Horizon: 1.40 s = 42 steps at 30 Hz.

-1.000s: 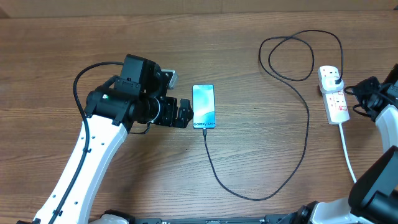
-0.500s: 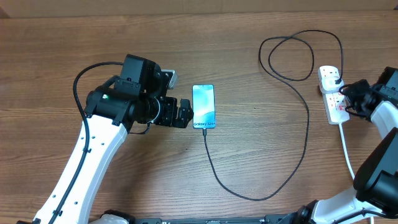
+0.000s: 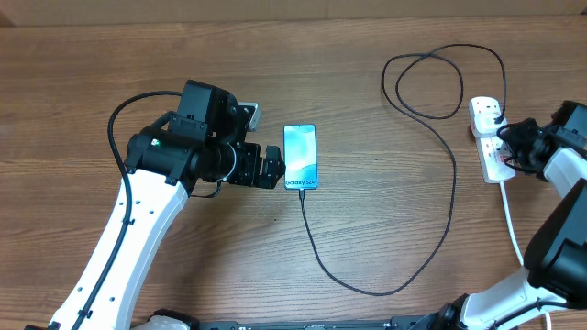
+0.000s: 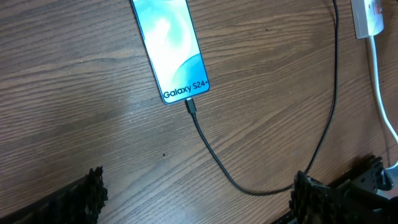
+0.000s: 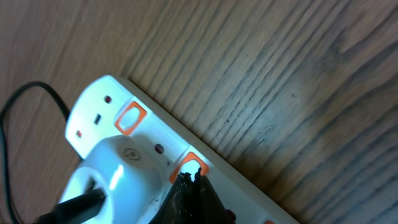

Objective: Plug charger to phone and switch on socket

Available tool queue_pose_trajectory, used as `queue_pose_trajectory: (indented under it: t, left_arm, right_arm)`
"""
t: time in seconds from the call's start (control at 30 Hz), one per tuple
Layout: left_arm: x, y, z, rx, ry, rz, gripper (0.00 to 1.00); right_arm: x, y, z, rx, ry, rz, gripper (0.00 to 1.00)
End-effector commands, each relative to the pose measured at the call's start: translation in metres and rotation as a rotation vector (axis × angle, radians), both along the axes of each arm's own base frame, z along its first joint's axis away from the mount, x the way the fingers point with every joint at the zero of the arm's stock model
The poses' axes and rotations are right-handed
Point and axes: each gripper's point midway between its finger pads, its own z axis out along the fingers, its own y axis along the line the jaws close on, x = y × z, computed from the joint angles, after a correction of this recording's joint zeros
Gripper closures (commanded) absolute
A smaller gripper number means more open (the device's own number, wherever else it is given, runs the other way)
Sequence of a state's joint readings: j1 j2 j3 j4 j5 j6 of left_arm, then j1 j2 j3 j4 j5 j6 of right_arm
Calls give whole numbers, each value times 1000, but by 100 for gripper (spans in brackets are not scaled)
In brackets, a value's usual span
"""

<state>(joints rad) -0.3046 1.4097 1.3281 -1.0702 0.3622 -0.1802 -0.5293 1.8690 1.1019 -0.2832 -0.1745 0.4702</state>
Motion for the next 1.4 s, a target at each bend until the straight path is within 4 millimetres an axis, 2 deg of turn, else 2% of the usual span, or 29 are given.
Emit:
queue_pose_trajectory:
  t: [0.0,0.53,0.8,1.2,1.37]
  left_arm:
    - [-1,0,2,1,-4,1,0]
    - [-1,0,2,3,-4,1,0]
    - [-1,0,2,4,-5,2,0]
    - [-1,0,1,4,-4,2,0]
    - [-1,0,1,4,-4,2,0]
  right_arm:
    - [14,0,10,-10,-46,24,96]
    - [18,-4,10,-34,-59,27,96]
    - [25,12,-9,6,-48,81,96]
    - [27,23,-12,14,-37,105,96]
    - [25,36,-14,73,-34,144,96]
